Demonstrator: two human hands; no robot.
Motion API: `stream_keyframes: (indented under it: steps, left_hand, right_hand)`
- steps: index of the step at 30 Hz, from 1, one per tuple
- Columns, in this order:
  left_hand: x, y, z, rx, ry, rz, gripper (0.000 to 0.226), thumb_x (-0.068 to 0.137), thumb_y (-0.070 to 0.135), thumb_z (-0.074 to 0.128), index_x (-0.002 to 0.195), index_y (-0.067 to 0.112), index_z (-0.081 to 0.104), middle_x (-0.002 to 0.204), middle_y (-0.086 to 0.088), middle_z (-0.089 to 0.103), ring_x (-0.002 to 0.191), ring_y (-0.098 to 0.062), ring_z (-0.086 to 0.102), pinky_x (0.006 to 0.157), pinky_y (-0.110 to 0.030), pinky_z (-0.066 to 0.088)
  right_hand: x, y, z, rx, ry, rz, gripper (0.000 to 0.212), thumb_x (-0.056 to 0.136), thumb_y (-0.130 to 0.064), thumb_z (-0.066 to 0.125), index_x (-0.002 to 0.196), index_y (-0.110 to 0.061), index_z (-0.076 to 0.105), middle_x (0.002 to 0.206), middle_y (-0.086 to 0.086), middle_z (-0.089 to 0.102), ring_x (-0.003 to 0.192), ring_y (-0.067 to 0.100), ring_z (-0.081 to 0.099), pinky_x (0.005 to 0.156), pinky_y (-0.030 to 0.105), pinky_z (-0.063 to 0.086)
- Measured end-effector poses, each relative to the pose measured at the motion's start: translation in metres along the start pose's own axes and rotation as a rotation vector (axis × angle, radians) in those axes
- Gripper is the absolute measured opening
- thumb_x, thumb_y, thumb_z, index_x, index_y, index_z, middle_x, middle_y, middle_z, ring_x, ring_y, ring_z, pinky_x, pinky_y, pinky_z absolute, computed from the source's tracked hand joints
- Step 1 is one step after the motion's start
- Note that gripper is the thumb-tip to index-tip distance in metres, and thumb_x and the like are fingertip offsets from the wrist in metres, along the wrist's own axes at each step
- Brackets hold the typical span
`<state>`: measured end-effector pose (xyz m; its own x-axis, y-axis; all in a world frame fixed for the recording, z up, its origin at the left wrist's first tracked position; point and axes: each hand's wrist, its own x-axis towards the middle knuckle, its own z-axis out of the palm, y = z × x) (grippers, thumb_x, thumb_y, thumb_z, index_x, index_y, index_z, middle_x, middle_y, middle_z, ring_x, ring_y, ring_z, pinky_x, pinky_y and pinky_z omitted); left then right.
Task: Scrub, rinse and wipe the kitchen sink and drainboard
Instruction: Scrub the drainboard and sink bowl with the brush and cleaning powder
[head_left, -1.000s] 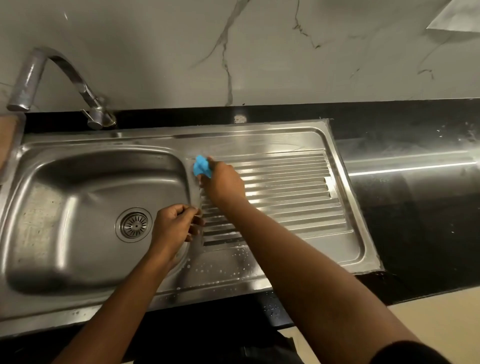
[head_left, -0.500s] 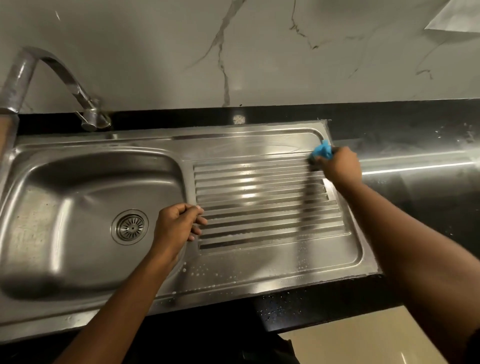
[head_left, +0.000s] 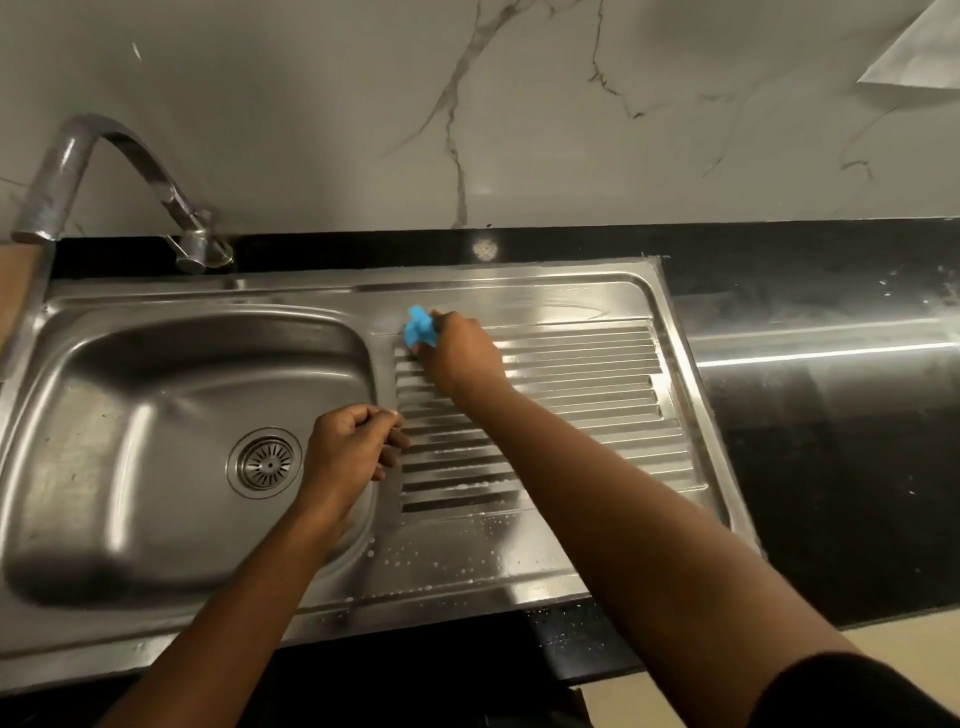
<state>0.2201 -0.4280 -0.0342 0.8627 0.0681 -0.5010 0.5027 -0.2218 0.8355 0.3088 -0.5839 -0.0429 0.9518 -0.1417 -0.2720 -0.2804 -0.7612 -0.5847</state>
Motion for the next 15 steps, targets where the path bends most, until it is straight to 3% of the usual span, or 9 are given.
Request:
stream_keyframes:
  steps: [5, 8, 15]
  left_hand:
    - [0.000, -0.001, -0.005, -0.002, 0.020, -0.002, 0.020, 0.101, 0.021, 0.062, 0.093, 0.011, 0.076, 0.080, -0.005, 0.079, 0.066, -0.018, 0.066, 0.061, -0.033, 0.050]
    - [0.001, -0.001, -0.002, -0.017, -0.003, -0.003, 0.018, 0.100, 0.021, 0.064, 0.093, 0.011, 0.077, 0.080, -0.006, 0.079, 0.065, -0.017, 0.065, 0.059, -0.030, 0.050]
    - [0.004, 0.001, 0.000, -0.016, -0.044, 0.004, 0.018, 0.101, 0.022, 0.064, 0.094, 0.011, 0.076, 0.081, -0.006, 0.079, 0.066, -0.017, 0.066, 0.060, -0.030, 0.051]
  right_hand:
    - [0.009, -0.002, -0.002, -0.096, -0.058, -0.026, 0.047, 0.097, -0.040, 0.069, 0.136, -0.017, 0.059, 0.120, 0.006, 0.070, 0.104, 0.024, 0.068, 0.092, 0.042, 0.058]
    - [0.020, 0.042, -0.041, -0.108, -0.059, 0.057, 0.048, 0.093, -0.047, 0.073, 0.128, -0.017, 0.063, 0.109, 0.001, 0.069, 0.091, 0.016, 0.064, 0.079, 0.033, 0.053]
    - [0.024, 0.155, -0.145, -0.232, 0.055, 0.314, 0.049, 0.094, -0.041, 0.074, 0.124, -0.004, 0.065, 0.095, 0.006, 0.065, 0.080, 0.019, 0.062, 0.070, 0.032, 0.046]
